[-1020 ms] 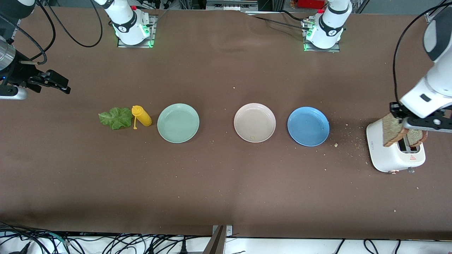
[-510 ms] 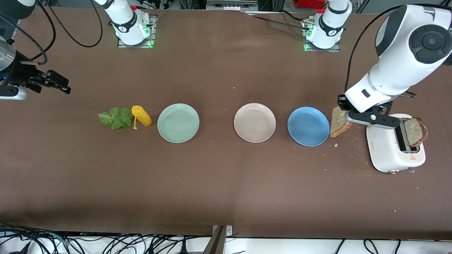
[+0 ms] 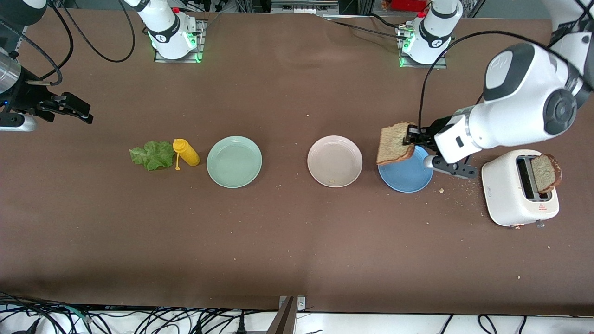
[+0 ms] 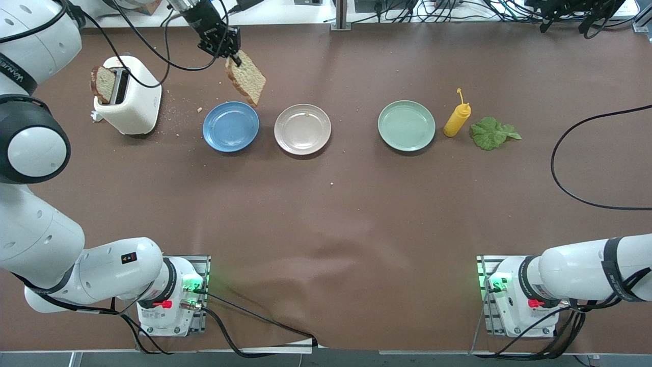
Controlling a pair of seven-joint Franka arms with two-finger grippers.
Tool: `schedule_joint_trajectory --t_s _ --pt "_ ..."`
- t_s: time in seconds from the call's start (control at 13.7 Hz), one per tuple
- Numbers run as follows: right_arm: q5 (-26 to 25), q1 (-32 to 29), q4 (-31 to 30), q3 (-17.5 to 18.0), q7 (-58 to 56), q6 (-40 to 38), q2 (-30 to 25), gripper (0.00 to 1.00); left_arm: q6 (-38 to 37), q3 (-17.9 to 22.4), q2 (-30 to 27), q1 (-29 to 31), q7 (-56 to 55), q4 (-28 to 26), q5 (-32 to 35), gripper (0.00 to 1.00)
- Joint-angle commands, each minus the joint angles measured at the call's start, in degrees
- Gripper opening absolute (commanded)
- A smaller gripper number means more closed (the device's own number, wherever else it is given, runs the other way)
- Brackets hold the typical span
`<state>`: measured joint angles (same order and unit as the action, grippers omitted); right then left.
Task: Make sandwich in beige plate with both arms
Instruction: 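Carry the toast slice with the left gripper over the beige plate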
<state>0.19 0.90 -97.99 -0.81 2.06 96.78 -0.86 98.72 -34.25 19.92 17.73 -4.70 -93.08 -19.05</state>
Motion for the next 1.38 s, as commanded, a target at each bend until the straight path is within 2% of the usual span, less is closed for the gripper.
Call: schedule_joint_trajectory --t_s 0.0,0.15,0.44,0.51,0.95,1.31 --pt "0.3 -0.2 1.1 0.0 -0.7 -0.6 0.7 1.00 2.4 -0.1 5.4 -0.2 0.1 1.7 -7.7 0.00" --pt "0.3 -0.2 1.1 0.0 -0.7 -0.5 0.7 1.00 3.3 -0.2 9.9 -0.4 0.7 1.7 -13.4 0.00" --pt "0.3 -0.2 1.1 0.0 -0.5 -0.6 0.7 1.00 5.3 -0.1 18.6 -0.5 10.7 1.7 -16.9 0.00" --pt "0.3 -0.2 1.1 0.0 -0.5 -0.6 0.7 1.00 5.4 0.0 19.5 -0.5 10.8 1.7 -18.6 0.00" --pt "0.2 0.1 1.1 0.2 -0.8 -0.9 1.2 1.00 11.3 0.2 24.3 -3.7 16.7 0.4 -18.6 0.00" --pt "0.2 0.2 1.1 0.3 -3.6 -1.0 1.7 1.00 16.0 0.6 25.2 -4.6 20.4 -3.3 -18.1 0.00"
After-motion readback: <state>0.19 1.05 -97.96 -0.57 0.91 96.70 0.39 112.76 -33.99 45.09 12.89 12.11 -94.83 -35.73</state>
